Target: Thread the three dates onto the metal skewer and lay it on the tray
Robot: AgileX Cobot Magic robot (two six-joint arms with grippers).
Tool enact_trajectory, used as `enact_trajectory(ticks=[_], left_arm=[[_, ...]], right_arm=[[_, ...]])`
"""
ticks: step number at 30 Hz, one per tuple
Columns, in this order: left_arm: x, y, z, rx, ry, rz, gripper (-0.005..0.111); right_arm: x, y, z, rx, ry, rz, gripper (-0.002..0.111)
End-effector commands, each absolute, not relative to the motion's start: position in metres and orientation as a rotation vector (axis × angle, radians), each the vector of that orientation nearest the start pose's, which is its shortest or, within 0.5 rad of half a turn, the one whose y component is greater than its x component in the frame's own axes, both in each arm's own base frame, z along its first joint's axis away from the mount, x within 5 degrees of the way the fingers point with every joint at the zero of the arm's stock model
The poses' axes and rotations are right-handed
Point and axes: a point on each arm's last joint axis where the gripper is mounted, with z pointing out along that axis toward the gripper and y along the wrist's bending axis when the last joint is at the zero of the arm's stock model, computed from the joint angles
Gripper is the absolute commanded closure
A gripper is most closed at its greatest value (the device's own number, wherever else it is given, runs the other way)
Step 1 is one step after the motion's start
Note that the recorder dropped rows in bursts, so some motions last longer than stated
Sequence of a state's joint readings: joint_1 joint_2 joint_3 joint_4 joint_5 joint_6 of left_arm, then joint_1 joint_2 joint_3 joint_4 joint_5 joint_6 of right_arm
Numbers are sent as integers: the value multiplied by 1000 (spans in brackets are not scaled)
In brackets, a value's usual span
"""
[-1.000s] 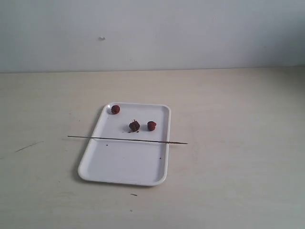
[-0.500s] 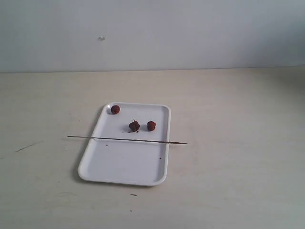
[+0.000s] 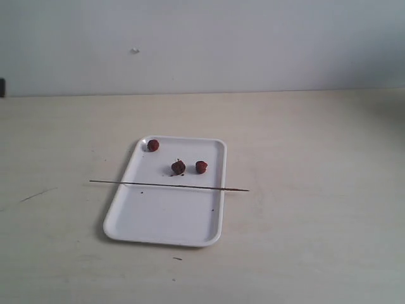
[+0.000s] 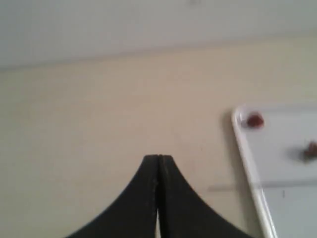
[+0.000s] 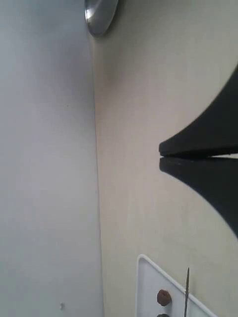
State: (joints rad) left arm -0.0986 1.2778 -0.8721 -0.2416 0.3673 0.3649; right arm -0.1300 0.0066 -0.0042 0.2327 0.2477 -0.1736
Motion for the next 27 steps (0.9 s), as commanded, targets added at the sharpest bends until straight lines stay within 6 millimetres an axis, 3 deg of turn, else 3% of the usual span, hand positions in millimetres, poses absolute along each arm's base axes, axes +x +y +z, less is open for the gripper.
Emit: enact_trajectory(ticks=[1, 2, 3, 4, 6, 7, 9, 15, 18, 27], left_arm=[[311, -65, 245, 929, 2471, -85, 107], [316, -71, 235, 1032, 2479, -89, 107], [323, -86, 215, 1308, 2415, -79, 105], [324, -94, 208, 1460, 2349, -67, 103], [327, -115, 189, 1881, 2080, -26, 90], [329, -126, 184, 1970, 1997, -16, 83], [331, -142, 181, 2037, 1928, 15, 75], [336, -160, 193, 2106, 1841, 58, 75], [341, -164, 195, 2102, 1879, 28, 74], [361, -184, 178, 2188, 1874, 18, 68]], right_arm=[[55, -2, 191, 112, 1719, -19, 108], [55, -2, 191, 112, 1719, -19, 108], [55, -2, 191, 112, 1719, -19, 108], [55, -2, 191, 112, 1719, -19, 108], [55, -2, 191, 112, 1719, -19, 108], [55, -2, 191, 112, 1719, -19, 108], [55, -2, 191, 112, 1719, -19, 108], [55, -2, 191, 112, 1719, -19, 108], [55, -2, 191, 112, 1719, -19, 108], [55, -1, 191, 96, 1720, -5, 108]])
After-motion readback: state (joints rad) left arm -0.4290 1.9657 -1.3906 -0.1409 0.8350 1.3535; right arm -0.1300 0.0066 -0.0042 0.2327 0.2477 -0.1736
